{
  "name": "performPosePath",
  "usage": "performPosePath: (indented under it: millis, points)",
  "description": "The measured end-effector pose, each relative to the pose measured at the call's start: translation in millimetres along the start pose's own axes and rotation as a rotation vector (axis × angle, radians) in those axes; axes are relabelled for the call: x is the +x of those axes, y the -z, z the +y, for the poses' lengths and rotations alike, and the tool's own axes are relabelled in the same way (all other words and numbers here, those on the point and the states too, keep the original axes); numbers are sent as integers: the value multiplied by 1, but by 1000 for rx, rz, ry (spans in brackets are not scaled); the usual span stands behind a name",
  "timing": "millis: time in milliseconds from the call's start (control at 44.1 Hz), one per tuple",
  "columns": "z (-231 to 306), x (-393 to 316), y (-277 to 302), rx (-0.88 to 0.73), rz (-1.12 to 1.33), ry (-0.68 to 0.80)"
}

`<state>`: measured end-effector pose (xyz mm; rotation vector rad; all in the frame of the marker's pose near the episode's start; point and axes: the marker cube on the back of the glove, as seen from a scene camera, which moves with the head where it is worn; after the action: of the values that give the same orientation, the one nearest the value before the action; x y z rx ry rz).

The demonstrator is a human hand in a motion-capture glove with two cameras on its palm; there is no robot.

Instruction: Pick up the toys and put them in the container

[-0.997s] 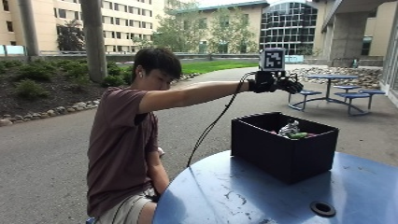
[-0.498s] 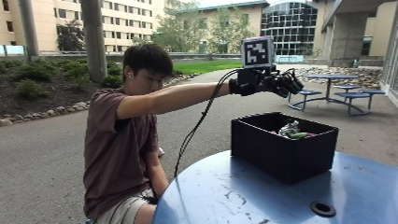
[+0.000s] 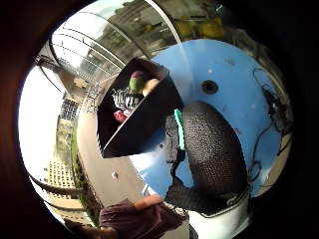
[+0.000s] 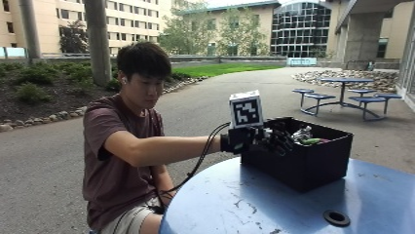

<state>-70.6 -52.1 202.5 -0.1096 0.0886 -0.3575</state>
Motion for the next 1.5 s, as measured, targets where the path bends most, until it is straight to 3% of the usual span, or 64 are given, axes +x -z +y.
performPosePath:
  millis: [204, 521, 1495]
  points:
    - [26, -17, -106, -108, 3, -17]
    - [38, -5, -157, -182, -44, -28]
    - [42, -6, -131, -178, 49, -45]
